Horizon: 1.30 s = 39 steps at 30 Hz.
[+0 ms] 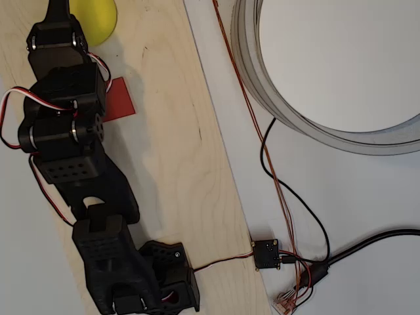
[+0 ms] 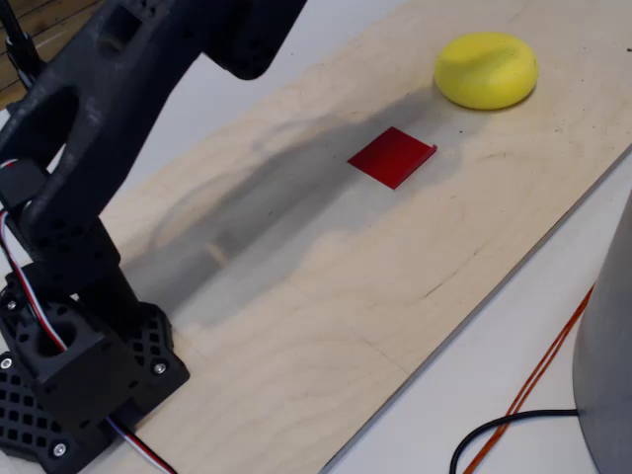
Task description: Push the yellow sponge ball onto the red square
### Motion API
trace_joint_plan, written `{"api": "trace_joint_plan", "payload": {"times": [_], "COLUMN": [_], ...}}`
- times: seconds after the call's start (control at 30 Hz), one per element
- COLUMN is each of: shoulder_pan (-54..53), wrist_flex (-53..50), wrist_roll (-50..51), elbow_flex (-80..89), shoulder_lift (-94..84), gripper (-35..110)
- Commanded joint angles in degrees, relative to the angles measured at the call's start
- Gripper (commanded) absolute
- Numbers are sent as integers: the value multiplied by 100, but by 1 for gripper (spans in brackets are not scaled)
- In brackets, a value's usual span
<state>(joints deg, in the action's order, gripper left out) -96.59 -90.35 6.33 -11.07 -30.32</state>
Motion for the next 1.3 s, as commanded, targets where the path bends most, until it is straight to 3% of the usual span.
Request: {"api": "trace_joint_plan", "payload": {"times": [0.0, 0.3, 0.73, 1.27], "shoulder_pan": [26, -9, -79, 35], "wrist_flex": [132, 826, 3270, 5493], "wrist_roll": [35, -53, 9, -202], "elbow_flex": [-211, -149, 3103, 5994], "shoulder_lift": [-114, 88, -905, -1846], "gripper": [19, 18, 19, 20]}}
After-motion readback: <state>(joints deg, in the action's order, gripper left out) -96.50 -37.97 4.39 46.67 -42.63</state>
